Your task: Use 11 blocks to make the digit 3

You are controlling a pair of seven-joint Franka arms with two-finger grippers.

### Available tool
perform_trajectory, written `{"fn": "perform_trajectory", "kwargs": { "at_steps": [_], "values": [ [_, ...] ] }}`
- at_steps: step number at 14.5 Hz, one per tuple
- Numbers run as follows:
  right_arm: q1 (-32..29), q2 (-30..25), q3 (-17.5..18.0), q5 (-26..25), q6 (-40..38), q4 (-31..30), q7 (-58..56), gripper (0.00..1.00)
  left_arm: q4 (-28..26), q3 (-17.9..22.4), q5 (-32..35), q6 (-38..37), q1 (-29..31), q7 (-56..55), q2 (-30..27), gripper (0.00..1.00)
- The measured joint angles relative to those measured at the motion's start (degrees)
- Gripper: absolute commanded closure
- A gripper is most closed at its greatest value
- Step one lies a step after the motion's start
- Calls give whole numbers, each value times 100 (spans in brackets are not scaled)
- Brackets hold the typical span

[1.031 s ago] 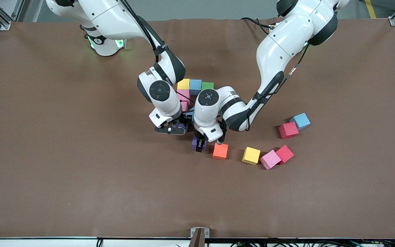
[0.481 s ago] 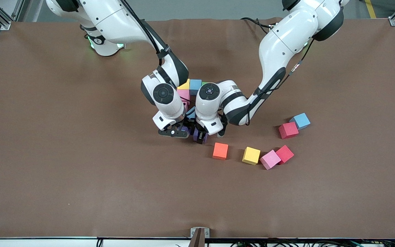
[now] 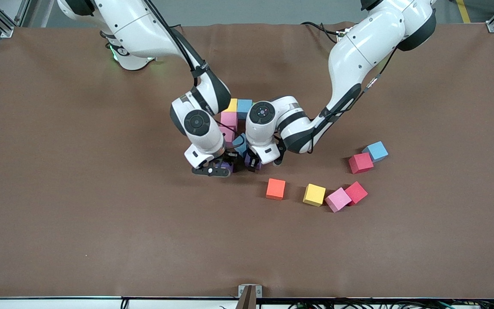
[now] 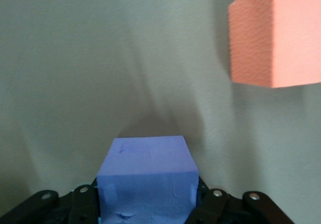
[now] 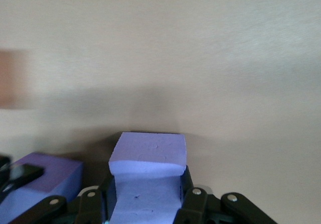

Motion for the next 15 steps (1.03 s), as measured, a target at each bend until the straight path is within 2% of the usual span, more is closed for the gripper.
{"fn": "perform_trajectory", "kwargs": {
  "at_steps": [9,15],
  "values": [
    [115,-7,72,2,-166,34,36,96,-379,-244,0,-36,168,-23,-114,75],
    [190,-28,71,1,-238,-64,-109,96,-519,-388,0,-35,306,-534,-128,75]
  ]
}}
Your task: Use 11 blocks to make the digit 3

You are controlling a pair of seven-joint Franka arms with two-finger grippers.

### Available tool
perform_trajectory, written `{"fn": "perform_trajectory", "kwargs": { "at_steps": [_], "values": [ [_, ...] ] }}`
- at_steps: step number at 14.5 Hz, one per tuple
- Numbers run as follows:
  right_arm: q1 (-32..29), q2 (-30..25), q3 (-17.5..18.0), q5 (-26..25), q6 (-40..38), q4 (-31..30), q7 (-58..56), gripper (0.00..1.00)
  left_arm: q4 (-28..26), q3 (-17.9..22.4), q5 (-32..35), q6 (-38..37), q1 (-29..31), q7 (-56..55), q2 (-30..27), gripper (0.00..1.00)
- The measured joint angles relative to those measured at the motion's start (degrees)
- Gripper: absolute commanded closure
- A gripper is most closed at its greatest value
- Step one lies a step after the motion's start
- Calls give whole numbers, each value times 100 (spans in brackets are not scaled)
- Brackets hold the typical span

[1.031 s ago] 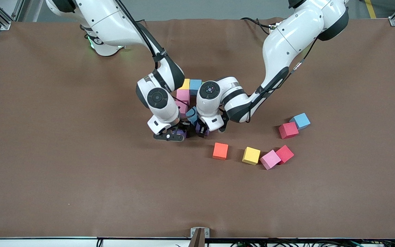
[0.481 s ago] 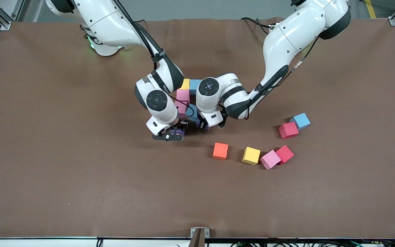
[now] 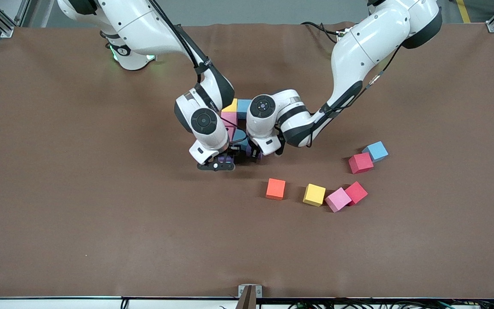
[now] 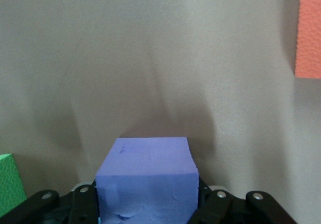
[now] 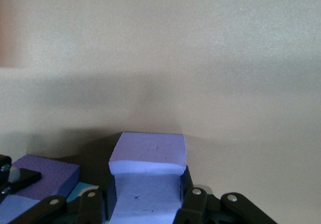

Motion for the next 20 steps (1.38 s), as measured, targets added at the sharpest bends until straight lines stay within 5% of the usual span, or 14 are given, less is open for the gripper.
{"fn": "perform_trajectory", "kwargs": {
  "at_steps": [20],
  "values": [
    [29,-90,3,-4,-107,-129,-364,95,-400,-352,0,-43,356,-693,-68,75]
  ]
}}
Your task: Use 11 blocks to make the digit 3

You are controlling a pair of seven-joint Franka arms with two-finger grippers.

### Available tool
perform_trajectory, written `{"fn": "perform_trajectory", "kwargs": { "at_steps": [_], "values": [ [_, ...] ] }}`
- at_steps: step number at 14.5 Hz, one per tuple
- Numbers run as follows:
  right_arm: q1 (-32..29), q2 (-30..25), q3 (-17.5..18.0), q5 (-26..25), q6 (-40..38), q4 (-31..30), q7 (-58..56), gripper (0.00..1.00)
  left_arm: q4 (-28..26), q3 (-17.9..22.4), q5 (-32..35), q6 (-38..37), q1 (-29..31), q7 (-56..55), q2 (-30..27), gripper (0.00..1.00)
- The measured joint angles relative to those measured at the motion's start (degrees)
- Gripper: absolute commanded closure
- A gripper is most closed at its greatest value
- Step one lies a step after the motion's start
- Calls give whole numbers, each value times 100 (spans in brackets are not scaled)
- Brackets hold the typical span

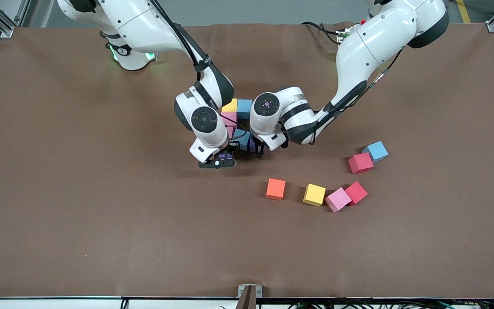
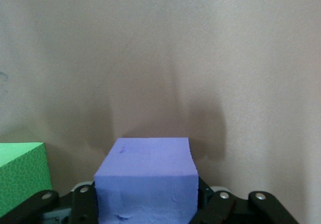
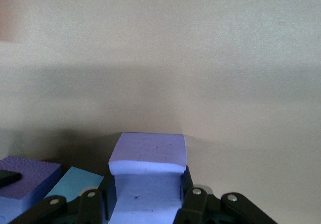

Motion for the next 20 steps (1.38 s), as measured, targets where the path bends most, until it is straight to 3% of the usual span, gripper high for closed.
{"fn": "perform_trajectory", "kwargs": {
  "at_steps": [20],
  "values": [
    [-4,-12,-15,3,-101,-3,-198,90,-70,-1,0,-31,-109,-629,-21,74]
  ]
}}
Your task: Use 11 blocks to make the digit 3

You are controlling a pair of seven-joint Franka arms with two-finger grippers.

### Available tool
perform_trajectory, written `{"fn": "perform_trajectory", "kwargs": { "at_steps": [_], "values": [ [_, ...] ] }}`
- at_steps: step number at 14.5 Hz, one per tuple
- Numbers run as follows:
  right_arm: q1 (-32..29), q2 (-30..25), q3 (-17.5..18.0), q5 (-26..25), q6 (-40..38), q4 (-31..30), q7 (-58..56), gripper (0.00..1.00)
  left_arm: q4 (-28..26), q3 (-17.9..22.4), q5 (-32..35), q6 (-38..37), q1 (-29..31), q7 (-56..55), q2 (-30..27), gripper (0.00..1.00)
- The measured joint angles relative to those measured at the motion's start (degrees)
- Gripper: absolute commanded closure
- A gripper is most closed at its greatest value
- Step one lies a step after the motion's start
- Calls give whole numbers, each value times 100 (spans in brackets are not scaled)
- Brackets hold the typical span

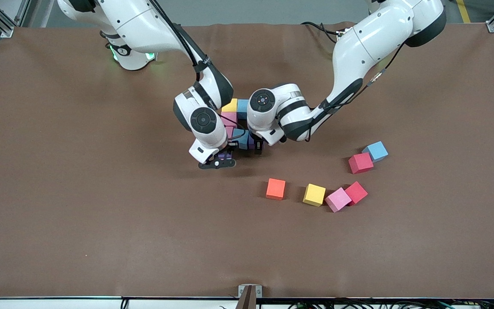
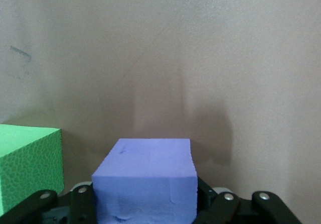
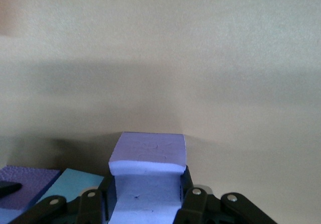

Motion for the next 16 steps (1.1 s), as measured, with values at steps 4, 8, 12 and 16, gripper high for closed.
{"fn": "perform_trajectory", "kwargs": {
  "at_steps": [4,8,12,16],
  "values": [
    [0,-18,1,4,-25,1,33,0,0,0,0,-2,-7,-13,0,74],
    [1,-41,1,4,-24,103,102,0,-1,0,0,-15,-25,-13,0,74],
    [-76,-76,-44,4,-657,555,102,0,-1,0,0,-31,-54,-13,-1,73],
    [-557,-189,-86,2,-1789,1167,-188,0,-1,0,0,-35,-63,-13,-1,71]
  ]
}}
